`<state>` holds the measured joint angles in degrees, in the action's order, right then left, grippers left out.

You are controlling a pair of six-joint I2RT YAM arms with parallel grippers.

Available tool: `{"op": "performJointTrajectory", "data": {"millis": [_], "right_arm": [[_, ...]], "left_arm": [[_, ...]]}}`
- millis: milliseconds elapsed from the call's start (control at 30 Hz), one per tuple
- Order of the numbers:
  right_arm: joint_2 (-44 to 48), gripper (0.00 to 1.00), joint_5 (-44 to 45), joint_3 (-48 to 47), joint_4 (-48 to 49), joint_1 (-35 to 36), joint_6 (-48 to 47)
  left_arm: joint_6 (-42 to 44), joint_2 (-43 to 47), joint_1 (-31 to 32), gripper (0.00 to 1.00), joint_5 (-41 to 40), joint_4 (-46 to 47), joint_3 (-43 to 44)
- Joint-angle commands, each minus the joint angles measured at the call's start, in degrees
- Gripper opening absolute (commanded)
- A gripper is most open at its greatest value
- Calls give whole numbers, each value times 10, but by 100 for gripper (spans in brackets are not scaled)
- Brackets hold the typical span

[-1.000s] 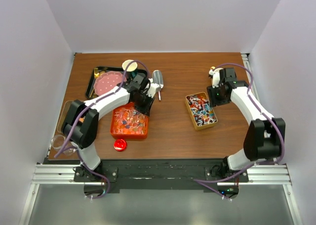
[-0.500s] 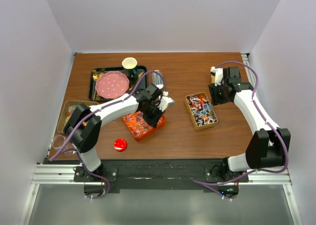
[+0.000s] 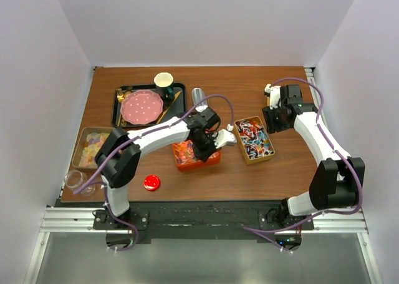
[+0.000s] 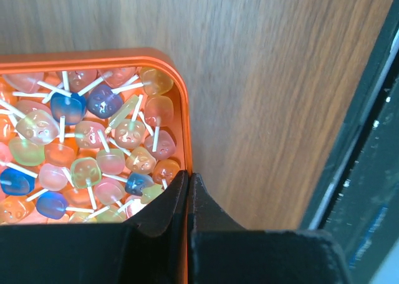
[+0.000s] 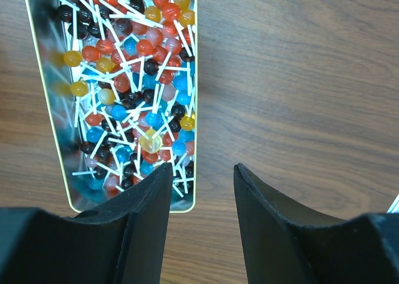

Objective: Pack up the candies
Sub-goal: Adjust the storage box at the center of the board.

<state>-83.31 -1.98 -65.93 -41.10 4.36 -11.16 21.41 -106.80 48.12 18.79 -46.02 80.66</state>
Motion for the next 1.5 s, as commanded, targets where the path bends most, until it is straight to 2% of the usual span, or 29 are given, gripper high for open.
{"op": "performJointTrajectory", "data": {"millis": [0,400,733,767,867,933,967,1067,1233,1333,1367,1467], "right_arm": [[4,48,20,-22,18,-11,2],[-23,48,3,-33,12,-42,33],[-51,47,-12,-54,2,-41,43],[-55,48,-13,-60,-1,-42,44],[-55,48,-17,-68,-7,-42,40],[-52,47,-18,-73,-9,-42,38],[-51,48,-21,-76,-11,-42,38],[-51,48,-36,-86,-17,-42,41],[-37,48,-65,-90,-14,-42,34],[-27,50,-84,-80,-4,-42,31],[-26,50,-89,-75,-1,-42,31],[-35,50,-104,-79,-4,-43,36]], "left_arm": [[94,-37,9,0,9,20,53],[155,-67,17,0,36,89,78],[101,-74,36,1,50,196,85],[96,-73,36,18,45,196,88],[73,-66,32,40,19,153,123],[54,-56,18,47,19,113,149],[44,-38,-1,58,20,83,165],[3,25,-49,70,20,59,155],[-51,134,-111,74,-119,15,67],[-52,220,-184,75,-176,-17,-25],[-52,233,-235,75,-187,-21,-64],[-43,260,-342,72,-186,-49,-109]]}}
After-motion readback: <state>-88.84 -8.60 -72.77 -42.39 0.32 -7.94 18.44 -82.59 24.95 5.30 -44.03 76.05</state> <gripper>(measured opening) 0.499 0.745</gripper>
